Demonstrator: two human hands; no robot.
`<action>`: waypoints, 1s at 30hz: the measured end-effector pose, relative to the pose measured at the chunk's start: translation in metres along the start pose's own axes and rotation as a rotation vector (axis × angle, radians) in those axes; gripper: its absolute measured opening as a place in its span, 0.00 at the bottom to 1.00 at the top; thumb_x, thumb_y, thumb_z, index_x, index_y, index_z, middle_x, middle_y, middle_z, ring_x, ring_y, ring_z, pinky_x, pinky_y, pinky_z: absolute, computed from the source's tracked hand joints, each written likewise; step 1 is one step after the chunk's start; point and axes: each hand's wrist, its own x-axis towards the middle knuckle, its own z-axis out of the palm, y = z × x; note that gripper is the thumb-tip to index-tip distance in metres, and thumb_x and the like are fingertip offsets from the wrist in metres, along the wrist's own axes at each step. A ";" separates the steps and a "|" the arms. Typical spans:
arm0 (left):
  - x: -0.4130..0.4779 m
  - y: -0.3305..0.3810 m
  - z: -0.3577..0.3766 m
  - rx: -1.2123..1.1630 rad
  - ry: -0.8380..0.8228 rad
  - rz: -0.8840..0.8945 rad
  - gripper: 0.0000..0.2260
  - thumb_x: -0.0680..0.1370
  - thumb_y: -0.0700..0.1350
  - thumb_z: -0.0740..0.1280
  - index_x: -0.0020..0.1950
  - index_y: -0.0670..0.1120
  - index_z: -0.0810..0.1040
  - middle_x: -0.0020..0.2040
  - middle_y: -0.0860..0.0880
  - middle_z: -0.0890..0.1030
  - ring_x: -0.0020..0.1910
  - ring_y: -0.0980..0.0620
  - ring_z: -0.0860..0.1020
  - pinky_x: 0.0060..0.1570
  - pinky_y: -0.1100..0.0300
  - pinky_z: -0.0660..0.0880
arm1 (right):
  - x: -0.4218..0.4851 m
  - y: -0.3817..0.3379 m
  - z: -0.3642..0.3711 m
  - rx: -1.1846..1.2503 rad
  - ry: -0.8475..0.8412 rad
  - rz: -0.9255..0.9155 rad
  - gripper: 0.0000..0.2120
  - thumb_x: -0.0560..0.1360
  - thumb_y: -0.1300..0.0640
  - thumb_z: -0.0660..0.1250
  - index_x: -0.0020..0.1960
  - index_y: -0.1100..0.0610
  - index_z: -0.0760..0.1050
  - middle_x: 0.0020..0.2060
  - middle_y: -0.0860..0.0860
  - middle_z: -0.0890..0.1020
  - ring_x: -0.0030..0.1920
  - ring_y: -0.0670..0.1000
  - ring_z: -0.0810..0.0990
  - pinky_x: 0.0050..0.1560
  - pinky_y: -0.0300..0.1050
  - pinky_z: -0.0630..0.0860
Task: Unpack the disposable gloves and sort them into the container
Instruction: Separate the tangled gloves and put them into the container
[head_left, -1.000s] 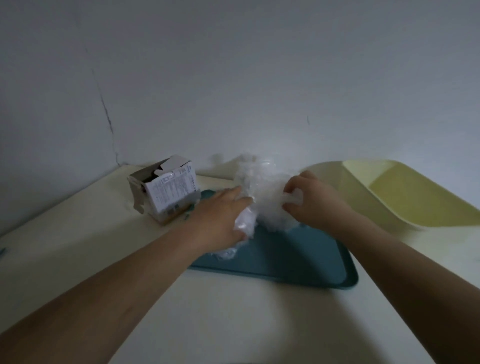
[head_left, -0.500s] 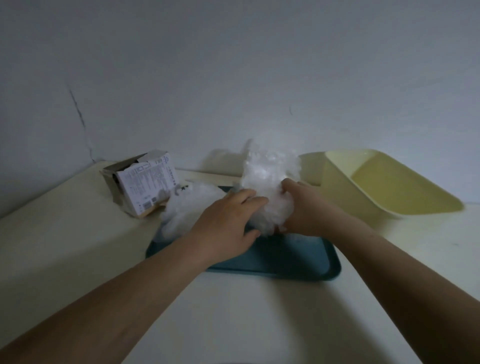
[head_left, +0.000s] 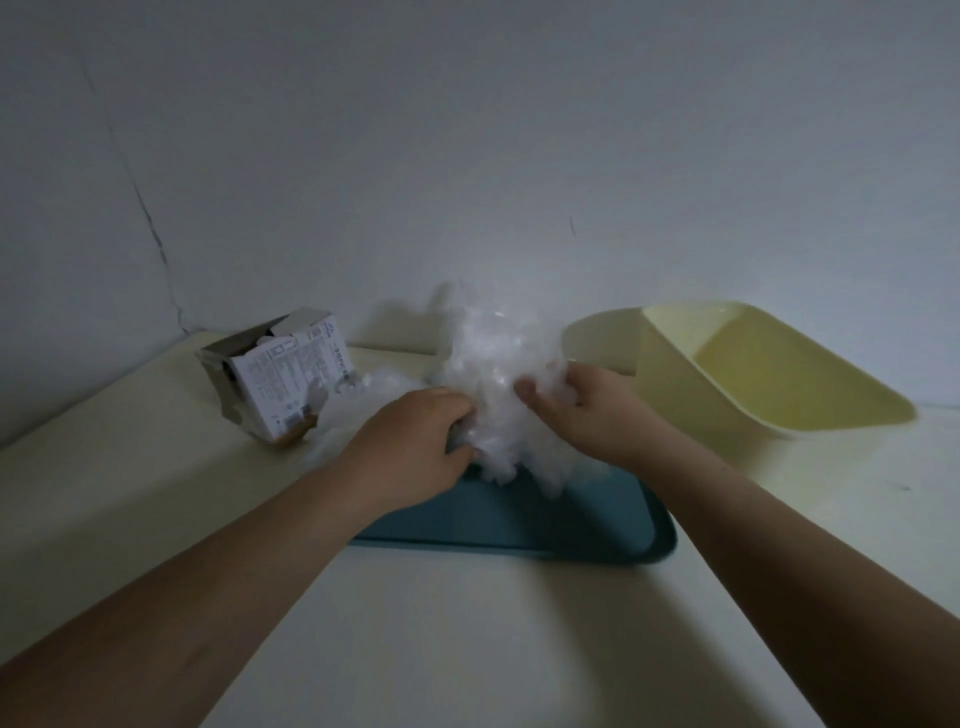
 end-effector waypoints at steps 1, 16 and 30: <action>-0.001 -0.003 -0.001 -0.005 0.015 0.004 0.10 0.77 0.45 0.70 0.39 0.54 0.72 0.41 0.53 0.75 0.40 0.51 0.75 0.41 0.49 0.77 | 0.000 -0.002 -0.002 -0.057 0.031 0.012 0.23 0.78 0.35 0.65 0.58 0.53 0.79 0.52 0.49 0.81 0.52 0.54 0.81 0.52 0.48 0.77; -0.006 0.015 -0.008 -0.116 0.121 0.091 0.07 0.77 0.42 0.69 0.53 0.51 0.82 0.53 0.56 0.79 0.51 0.53 0.79 0.49 0.60 0.75 | -0.018 -0.013 0.022 -0.500 -0.142 -0.270 0.36 0.74 0.38 0.69 0.79 0.43 0.62 0.76 0.49 0.68 0.77 0.56 0.65 0.76 0.56 0.64; -0.033 -0.026 -0.015 -0.075 0.154 -0.271 0.15 0.80 0.49 0.72 0.66 0.54 0.77 0.54 0.58 0.75 0.50 0.56 0.77 0.48 0.60 0.73 | -0.033 -0.033 0.044 -0.400 0.246 -0.544 0.14 0.75 0.46 0.69 0.56 0.50 0.85 0.63 0.53 0.81 0.67 0.59 0.76 0.69 0.62 0.72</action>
